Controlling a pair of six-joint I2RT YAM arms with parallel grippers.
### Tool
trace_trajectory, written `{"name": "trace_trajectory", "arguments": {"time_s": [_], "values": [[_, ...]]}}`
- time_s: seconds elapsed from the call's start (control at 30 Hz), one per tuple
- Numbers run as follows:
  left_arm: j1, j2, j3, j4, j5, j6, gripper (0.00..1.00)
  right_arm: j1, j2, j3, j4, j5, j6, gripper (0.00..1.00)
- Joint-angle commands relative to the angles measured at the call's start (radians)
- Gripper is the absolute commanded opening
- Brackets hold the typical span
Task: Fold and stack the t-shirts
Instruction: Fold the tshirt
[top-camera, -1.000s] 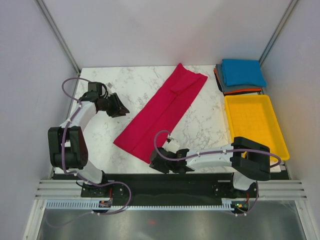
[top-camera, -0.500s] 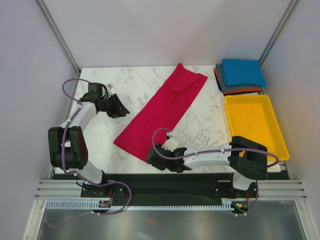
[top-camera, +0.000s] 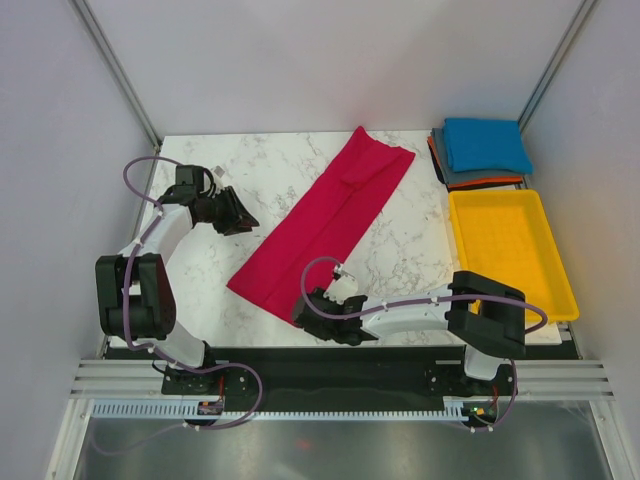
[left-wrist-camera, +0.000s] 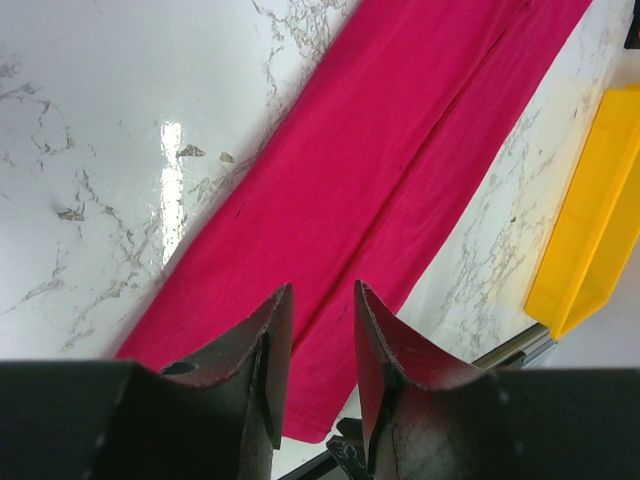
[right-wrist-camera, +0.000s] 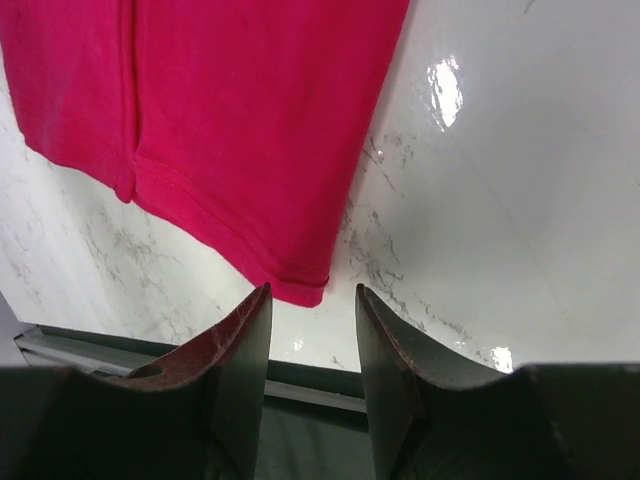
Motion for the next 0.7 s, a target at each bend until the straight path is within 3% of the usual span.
{"name": "trace_trajectory", "arguments": {"time_s": [0.0, 0.67], "values": [[0.008, -0.034, -0.001, 0.023, 0.017, -0.018, 0.38, -0.003, 0.018, 0.024, -0.016, 0.047, 0.013, 0.47], [0.02, -0.039, -0.004, 0.023, 0.01, -0.021, 0.37, -0.017, 0.102, 0.097, -0.154, -0.039, -0.044, 0.4]]}}
